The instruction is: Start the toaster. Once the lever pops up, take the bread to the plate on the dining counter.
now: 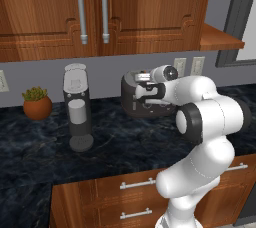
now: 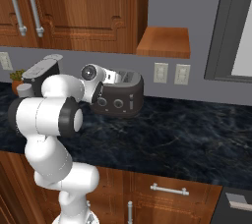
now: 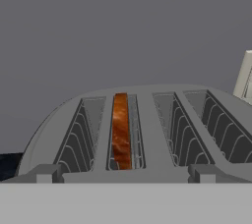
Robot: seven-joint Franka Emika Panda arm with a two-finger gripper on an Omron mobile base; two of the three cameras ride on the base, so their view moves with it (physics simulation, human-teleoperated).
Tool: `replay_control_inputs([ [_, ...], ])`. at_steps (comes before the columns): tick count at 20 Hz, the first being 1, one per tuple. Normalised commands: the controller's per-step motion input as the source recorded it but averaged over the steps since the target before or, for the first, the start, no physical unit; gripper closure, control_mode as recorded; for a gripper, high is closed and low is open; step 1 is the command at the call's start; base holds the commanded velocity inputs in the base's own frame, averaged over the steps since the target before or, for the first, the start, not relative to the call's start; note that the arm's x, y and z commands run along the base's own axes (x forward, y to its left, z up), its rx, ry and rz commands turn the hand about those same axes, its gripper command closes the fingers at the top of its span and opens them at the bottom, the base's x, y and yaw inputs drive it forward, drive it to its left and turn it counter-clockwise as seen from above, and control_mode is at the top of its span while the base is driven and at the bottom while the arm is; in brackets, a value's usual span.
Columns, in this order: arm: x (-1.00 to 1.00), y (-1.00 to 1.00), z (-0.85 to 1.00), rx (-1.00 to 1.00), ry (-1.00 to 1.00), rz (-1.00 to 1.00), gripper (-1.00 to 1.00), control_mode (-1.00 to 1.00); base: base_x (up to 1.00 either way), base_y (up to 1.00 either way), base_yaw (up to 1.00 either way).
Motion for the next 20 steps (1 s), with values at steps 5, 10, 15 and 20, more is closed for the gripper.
replay_control_inputs([
  [5,0.0,0.0,0.0,0.0,0.0,0.0,-1.0,-1.0,0.0,0.0,0.0],
  [10,0.0,0.0,0.0,0.0,0.0,0.0,-1.0,-1.0,0.0,0.0,0.0],
  [15,0.0,0.0,0.0,0.0,0.0,0.0,-1.0,-1.0,0.0,0.0,0.0],
  [20,0.0,0.0,0.0,0.0,0.0,0.0,-1.0,-1.0,0.0,0.0,0.0],
])
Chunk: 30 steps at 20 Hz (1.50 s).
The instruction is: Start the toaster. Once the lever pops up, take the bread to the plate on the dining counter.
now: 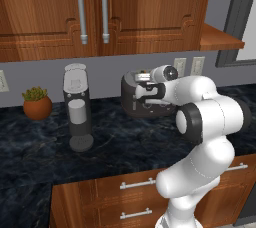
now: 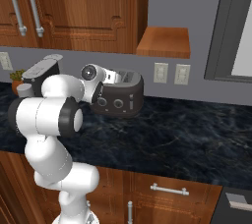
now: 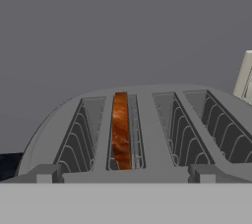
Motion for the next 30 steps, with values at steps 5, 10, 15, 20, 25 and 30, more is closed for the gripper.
replay_control_inputs([
  [5,0.0,0.0,0.0,0.0,0.0,0.0,-1.0,-1.0,0.0,0.0,0.0],
  [10,0.0,0.0,0.0,0.0,0.0,0.0,-1.0,-1.0,0.0,0.0,0.0],
  [15,0.03,0.0,0.0,0.0,0.0,0.0,-1.0,-1.0,0.0,0.0,0.0],
  [20,0.14,0.0,-0.02,0.0,0.0,0.0,-1.0,-1.0,0.0,0.0,0.0],
  [25,0.17,0.0,-0.03,0.0,0.0,0.0,-1.0,-1.0,0.0,0.0,0.0],
  [30,0.06,0.0,-0.07,0.0,0.0,0.0,-1.0,-1.0,0.0,0.0,0.0],
])
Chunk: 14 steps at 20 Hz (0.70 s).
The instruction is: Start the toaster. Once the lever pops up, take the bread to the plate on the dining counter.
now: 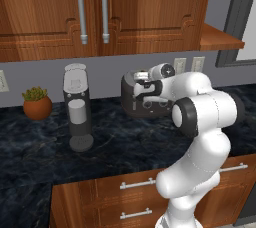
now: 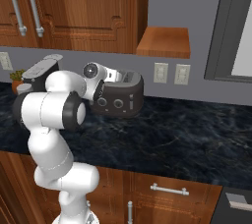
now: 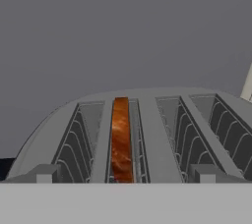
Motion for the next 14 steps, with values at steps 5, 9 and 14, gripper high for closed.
replay_control_inputs([
  [5,0.13,0.0,-0.06,0.0,0.0,0.0,-1.0,-1.0,0.0,0.0,0.0],
  [9,0.17,0.0,-0.04,0.0,0.0,0.0,-1.0,-1.0,0.0,0.0,0.0],
  [14,0.12,0.0,-0.07,0.0,0.0,0.0,-1.0,-1.0,0.0,0.0,0.0],
])
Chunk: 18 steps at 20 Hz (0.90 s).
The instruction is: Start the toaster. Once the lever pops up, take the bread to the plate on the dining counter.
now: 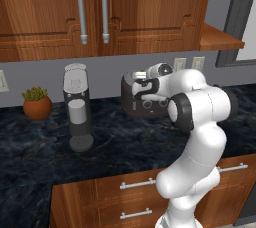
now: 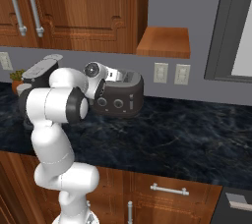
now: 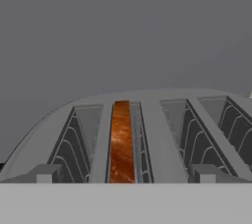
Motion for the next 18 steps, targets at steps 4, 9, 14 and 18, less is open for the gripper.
replay_control_inputs([
  [4,0.1,0.0,-0.12,0.0,0.0,0.0,-1.0,-1.0,0.0,0.0,0.0],
  [9,0.11,0.0,-0.13,0.0,0.0,0.0,-1.0,-1.0,0.0,0.0,0.0],
  [14,0.08,0.0,-0.04,0.0,0.0,0.0,-1.0,-1.0,0.0,0.0,0.0],
  [18,0.06,0.0,0.0,0.0,0.0,0.0,-1.0,-1.0,0.0,0.0,0.0],
])
